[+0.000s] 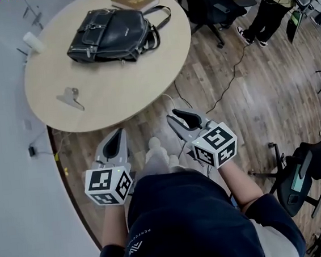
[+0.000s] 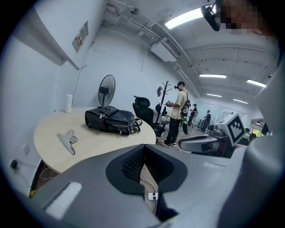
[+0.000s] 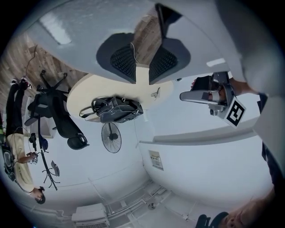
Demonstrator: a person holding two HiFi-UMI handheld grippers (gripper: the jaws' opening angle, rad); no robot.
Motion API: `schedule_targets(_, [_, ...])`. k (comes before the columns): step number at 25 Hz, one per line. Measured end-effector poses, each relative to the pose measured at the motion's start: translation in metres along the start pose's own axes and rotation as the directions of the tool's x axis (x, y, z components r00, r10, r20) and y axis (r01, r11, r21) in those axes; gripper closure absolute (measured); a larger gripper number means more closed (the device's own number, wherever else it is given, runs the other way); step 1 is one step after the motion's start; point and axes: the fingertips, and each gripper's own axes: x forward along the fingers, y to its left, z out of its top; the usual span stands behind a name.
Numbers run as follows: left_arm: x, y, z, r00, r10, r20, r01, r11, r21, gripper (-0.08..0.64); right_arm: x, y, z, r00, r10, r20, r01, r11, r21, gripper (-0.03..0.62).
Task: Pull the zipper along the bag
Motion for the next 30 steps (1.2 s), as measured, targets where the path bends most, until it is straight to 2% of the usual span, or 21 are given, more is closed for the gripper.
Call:
schedule_targets(4, [0.022, 0.02, 0.006, 1.0, 0.017, -0.002, -0.017, 1.0, -0.02, 0.54, 0.024, -0.014, 0.01, 1.0, 0.005, -0.005, -0.005, 1.0, -0.002, 0.486])
schedule_targets(11, [0.079, 0.054, 0.03, 1.0, 0.0, -0.016, 0.0, 0.999, -0.034, 0.523, 0.08, -0.053, 0.042, 1.0, -0.021, -0.022, 0.021, 1.0, -0.017, 0.485])
schedule_targets(16, [0.114, 0.094, 0.034, 0.999, 0.01, -0.037, -0.013, 0.997, -0.081, 0.512, 0.126, -0.079, 0.056, 0.997, -0.039, -0.062, 0.036, 0.999, -0.04, 0.485])
schedule_targets(18, [0.119, 0.103, 0.031, 0.999, 0.018, -0.048, -0.023, 0.994, -0.108, 0.515, 0.136, -0.085, 0.06, 0.996, -0.033, -0.081, 0.029, 0.999, -0.043, 0.485])
schedule_targets(21, [0.127, 0.117, 0.028, 0.998, 0.024, -0.058, -0.03, 0.994, -0.109, 0.517, 0.154, -0.094, 0.064, 0.996, -0.031, -0.087, 0.027, 0.998, -0.05, 0.488])
schedule_targets(25, [0.127, 0.126, 0.014, 0.996, 0.033, -0.079, -0.045, 0.987, -0.151, 0.518, 0.17, -0.101, 0.051, 0.992, -0.037, -0.118, 0.033, 0.999, -0.041, 0.489])
schedule_targets(30, [0.136, 0.129, 0.016, 0.996, 0.035, -0.085, -0.047, 0.988, -0.146, 0.52, 0.183, -0.115, 0.052, 0.993, -0.054, -0.109, 0.052, 0.998, -0.021, 0.492])
